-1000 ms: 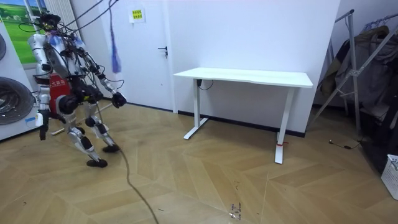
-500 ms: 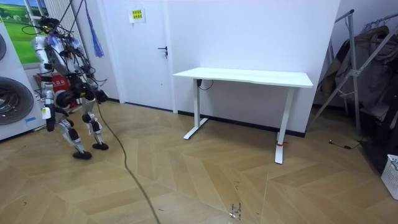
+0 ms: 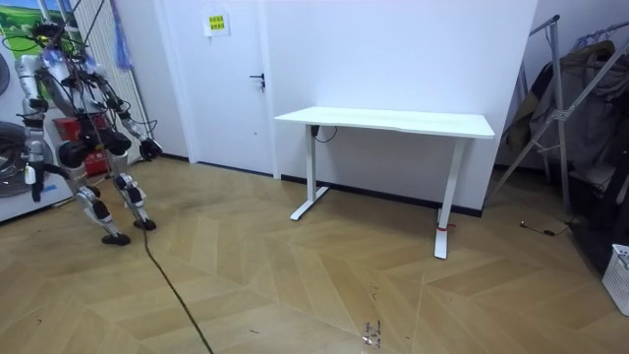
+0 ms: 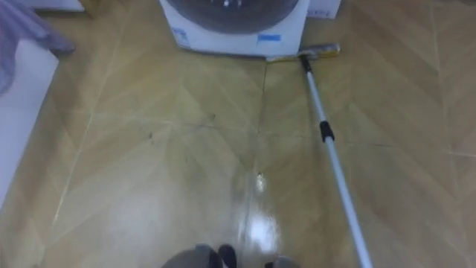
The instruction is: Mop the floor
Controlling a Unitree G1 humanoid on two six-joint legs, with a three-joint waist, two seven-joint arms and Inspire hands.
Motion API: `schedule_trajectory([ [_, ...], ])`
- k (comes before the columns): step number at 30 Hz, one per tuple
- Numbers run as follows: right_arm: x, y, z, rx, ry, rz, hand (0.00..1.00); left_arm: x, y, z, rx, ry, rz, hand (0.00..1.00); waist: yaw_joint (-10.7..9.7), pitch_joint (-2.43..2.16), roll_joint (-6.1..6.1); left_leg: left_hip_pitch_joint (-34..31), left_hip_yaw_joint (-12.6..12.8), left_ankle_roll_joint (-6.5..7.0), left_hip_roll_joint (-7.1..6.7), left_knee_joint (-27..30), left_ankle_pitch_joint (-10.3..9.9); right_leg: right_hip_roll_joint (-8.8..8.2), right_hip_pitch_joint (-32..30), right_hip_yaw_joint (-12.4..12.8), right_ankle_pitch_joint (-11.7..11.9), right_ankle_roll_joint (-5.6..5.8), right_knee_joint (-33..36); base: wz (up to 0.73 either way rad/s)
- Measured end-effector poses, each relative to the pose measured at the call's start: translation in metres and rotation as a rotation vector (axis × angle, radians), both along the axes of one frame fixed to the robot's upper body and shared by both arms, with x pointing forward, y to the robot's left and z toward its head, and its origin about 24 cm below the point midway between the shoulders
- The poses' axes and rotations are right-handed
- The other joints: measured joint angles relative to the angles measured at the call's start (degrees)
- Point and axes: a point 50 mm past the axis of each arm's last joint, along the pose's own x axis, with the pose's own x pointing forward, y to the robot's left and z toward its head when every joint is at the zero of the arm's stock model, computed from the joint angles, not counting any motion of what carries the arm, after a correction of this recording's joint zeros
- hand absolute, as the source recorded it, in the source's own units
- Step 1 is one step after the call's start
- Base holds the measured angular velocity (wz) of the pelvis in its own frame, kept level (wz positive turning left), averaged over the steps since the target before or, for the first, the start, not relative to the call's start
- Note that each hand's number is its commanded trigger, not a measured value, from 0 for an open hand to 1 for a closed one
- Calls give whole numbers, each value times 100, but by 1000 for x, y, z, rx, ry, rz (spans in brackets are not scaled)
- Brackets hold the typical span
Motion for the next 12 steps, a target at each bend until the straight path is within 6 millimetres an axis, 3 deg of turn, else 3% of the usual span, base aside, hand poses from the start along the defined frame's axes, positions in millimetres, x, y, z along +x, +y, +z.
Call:
schedule_trajectory([
  [2, -21, 4, -3, 13, 50, 5, 100, -21, 2, -3, 13, 58, 1, 0, -94, -140, -23, 548, -187, -134, 8, -511, 75, 79, 611, -181, 85, -68, -638, 17],
  [6, -45, 6, -5, 42, 121, 19, 100, -48, 4, -6, 48, 145, -29, 0, -206, -125, -105, 1564, -351, -273, 46, -1242, 173, 206, 1685, -271, 173, -125, -1435, 10],
  [8, -53, 9, -6, 62, 148, 38, 100, -60, 5, -7, 51, 179, -30, 0, -242, -125, -214, 2066, -404, -347, 59, -1635, 231, 278, 2218, -351, 257, -181, -1881, 7],
  [12, -64, 14, -8, 98, 179, 63, 100, -68, 6, -7, 59, 213, -33, 0, -254, -115, -381, 2614, -419, -406, 123, -1932, 263, 368, 2808, -423, 298, -238, -2309, 0],
])
